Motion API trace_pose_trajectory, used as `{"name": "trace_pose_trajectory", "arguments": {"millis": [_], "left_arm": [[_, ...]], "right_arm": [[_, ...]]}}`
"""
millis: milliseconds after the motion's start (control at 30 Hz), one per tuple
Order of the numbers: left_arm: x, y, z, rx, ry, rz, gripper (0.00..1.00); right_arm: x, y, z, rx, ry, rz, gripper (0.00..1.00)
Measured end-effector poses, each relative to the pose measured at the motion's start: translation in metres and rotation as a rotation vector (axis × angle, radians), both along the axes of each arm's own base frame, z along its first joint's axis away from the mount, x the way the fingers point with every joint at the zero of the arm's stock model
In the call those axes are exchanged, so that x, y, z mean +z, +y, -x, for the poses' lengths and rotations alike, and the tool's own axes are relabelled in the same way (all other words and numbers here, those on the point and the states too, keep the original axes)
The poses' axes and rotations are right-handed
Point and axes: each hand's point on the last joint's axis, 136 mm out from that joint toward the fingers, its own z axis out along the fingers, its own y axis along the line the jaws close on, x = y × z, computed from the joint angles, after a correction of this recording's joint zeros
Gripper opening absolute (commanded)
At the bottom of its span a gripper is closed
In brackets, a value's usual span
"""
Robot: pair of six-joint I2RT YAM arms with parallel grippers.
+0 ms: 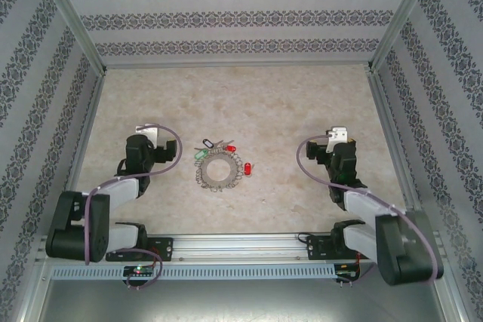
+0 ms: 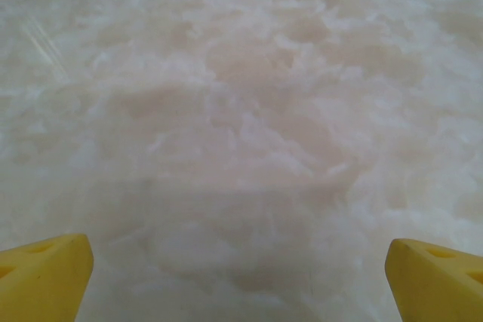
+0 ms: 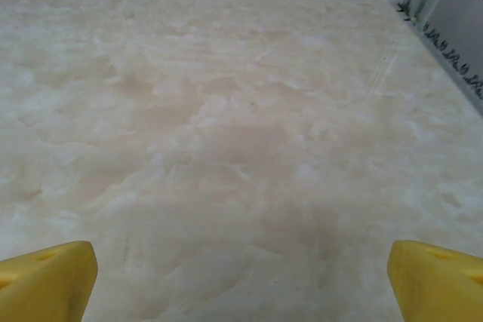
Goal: Put the keys on the keyring
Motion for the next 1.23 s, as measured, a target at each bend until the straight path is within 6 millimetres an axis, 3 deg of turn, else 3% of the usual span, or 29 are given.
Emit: {"name": "trace_pose_trajectory", "arguments": {"millis": [167,300,500,1233], "left_arm": [[-0.016,-0.001,-0.026,0.000,-0.009,0.000,1.00],[-0.028,0.000,-0.028,0.004,0.009,-0.001,0.99],[-0.018,0.006,-0.035,0.019,-0.028,0.001,1.00],[-0.017,0.007,-0.035,0.023,-0.032,0.001,1.00]], "right_arm": [[-0.013,-0.003,-0.026,0.008,0.000,-0.008,0.98],[-0.027,-0.004,-0.044,0.016,0.023,-0.015,0.98],[-0.005,-0.005,-0.061,0.007,-0.041,-0.027,0.98],[-0.005,-0.007,-0.062,0.002,-0.031,-0.033,0.98]]}}
